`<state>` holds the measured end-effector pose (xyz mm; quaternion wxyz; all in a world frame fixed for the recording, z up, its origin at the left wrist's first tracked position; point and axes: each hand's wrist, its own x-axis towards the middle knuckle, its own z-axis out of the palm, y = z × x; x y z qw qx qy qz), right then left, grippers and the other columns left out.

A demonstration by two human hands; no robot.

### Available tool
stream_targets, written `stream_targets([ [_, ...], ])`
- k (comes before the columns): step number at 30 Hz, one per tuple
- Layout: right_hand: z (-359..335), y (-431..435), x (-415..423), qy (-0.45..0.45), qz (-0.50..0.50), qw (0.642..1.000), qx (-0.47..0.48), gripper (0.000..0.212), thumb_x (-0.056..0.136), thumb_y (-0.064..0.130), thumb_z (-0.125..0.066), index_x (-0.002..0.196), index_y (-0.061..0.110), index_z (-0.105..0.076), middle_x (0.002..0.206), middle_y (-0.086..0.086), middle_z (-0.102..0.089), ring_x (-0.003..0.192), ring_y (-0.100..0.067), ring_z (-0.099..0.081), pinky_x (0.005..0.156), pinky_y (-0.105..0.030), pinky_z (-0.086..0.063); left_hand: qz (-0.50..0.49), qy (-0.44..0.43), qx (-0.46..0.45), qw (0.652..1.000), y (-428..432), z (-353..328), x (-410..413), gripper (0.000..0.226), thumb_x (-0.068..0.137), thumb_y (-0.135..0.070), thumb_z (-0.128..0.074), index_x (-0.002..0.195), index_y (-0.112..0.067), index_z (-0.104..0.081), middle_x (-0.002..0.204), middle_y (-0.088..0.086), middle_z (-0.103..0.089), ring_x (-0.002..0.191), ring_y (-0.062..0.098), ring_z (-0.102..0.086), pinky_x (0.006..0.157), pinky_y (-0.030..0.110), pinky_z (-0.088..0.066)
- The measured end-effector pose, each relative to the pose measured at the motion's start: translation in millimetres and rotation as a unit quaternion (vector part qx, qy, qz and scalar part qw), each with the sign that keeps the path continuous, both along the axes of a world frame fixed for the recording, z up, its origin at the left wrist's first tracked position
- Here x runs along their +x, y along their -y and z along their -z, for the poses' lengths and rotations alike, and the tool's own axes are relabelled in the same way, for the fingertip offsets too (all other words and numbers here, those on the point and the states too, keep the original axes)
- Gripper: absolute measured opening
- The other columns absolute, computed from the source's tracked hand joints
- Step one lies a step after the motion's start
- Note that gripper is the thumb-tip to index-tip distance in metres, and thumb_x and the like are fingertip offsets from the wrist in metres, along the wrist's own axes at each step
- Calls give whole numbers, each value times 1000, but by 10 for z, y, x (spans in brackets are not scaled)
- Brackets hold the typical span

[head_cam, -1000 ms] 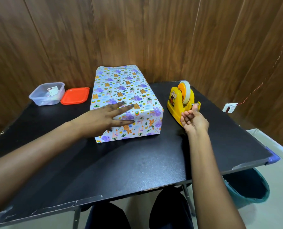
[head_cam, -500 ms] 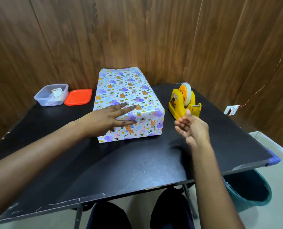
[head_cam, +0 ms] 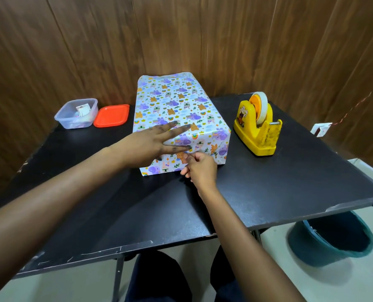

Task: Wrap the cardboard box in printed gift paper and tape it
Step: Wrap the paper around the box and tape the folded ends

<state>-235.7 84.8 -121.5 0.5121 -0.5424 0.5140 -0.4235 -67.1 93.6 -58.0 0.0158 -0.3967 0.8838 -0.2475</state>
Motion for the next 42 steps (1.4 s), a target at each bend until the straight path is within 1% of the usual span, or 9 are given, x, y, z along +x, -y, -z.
stream_targets([
  [4, 42, 23, 54, -45, 37, 998, 7, 27, 90, 36, -58, 72, 17, -65, 51, -5, -64, 43, -13, -53, 63, -31, -51, 0, -8, 4, 1000, -7, -1, -2, 88, 71, 1, -74, 141, -34, -37, 155, 3, -12, 138, 32, -31, 89, 37, -49],
  [9, -45, 96, -77, -85, 18, 993, 79, 43, 80, 48, -67, 65, 8, -63, 53, -12, -66, 33, -11, -51, 39, -19, -36, 10, -3, -6, 1000, 0, -8, -1, 90, 66, -1, -78, 140, -33, -39, 154, 4, -15, 135, 34, -36, 84, 37, -51],
  [13, -134, 145, -203, -89, -30, 988, 120, 27, 84, 37, -68, 84, 10, -71, 54, -12, -63, 26, -7, -41, 31, -12, -26, 27, -9, -14, 1000, 19, 22, 31, 95, 69, -2, -76, 141, -39, -25, 155, -11, 17, 136, 31, -33, 85, 37, -51],
  [18, -131, 181, -417, -148, -4, 982, 116, 23, 84, 22, -69, 73, 5, -58, 52, -10, -63, 31, -9, -46, 34, -16, -30, 41, -10, -12, 999, 39, 32, 54, 96, 70, -1, -75, 141, -38, -22, 152, -14, 26, 138, 33, -30, 89, 40, -52],
  [22, -367, 218, -822, -112, 51, 992, -20, 25, 88, 19, -62, 66, 8, -59, 53, -5, -61, 36, -9, -48, 44, -21, -37, 29, -5, -18, 999, 21, 7, 18, 98, 64, -1, -80, 140, -35, -27, 157, 2, -4, 134, 36, -37, 86, 37, -51],
  [26, -776, 520, -1332, -262, 272, 898, -227, 26, 92, 30, -53, 98, 8, -65, 101, -11, -63, 101, -26, -53, 80, -35, -42, 17, 2, -16, 1000, -1, -24, -13, 96, 61, -1, -82, 139, -33, -36, 152, 9, -23, 131, 37, -41, 83, 39, -52],
  [29, -865, 916, -1570, -370, 242, 891, -106, 44, 95, 38, -47, 120, 4, -58, 129, -17, -50, 128, -33, -33, 102, -45, -31, 12, -3, -14, 1000, -10, -32, -13, 91, 62, -1, -82, 139, -31, -43, 152, 8, -21, 132, 36, -39, 84, 39, -51],
  [32, -920, 1071, -1623, -290, 134, 947, 27, 42, 94, 27, -56, 124, -1, -53, 132, -18, -50, 125, -33, -43, 92, -40, -39, 1, -6, 1, 1000, -10, -12, 2, 90, 70, -1, -76, 142, -35, -34, 155, 3, -10, 138, 33, -30, 92, 40, -48],
  [42, -1159, 1094, -1625, -232, 43, 969, 75, 56, 88, 19, -65, 136, -1, -43, 143, -14, -43, 132, -30, -41, 100, -39, -38, 9, -5, -14, 1000, -4, -1, -11, 94, 63, 0, -80, 141, -33, -38, 153, 5, -17, 134, 34, -37, 91, 38, -48],
])
